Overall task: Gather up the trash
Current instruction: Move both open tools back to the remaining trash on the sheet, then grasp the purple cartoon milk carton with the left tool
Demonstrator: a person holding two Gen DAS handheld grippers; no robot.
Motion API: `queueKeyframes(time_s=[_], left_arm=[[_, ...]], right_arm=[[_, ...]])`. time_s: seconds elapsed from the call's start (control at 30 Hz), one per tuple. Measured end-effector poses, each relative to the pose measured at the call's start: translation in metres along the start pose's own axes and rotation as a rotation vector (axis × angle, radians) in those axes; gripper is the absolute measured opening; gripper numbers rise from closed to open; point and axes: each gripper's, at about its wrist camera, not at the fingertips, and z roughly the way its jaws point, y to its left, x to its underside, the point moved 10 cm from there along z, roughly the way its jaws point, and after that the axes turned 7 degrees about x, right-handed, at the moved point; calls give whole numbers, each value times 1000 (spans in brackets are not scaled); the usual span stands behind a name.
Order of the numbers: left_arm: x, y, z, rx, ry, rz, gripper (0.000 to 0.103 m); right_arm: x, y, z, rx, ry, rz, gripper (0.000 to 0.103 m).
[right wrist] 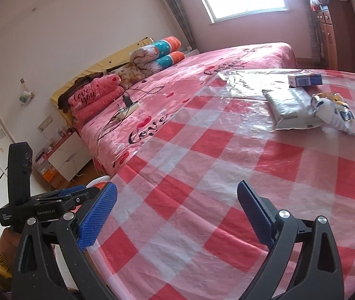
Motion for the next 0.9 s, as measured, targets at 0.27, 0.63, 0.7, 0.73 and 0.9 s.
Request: queueKeyframes(time_s=[0.27, 0.63, 0.7, 0.73, 0.9], left_arm=[[-2, -29, 10, 18, 16, 49, 90], [-17, -96, 31, 72, 47, 158, 90], [-26, -114, 36, 87, 41, 186, 90], [-30, -122, 38, 95, 40, 197, 90], [-60, -176, 57, 139, 24, 277, 90]], right_arm=[[-7, -27, -11, 33, -36, 41, 96], [-21, -83, -34, 145, -103, 92, 96], [-22, -97, -38, 173, -110, 111, 96], [-23, -105, -40, 188, -112, 122, 96], [-24, -145, -51, 237, -124, 200, 96]])
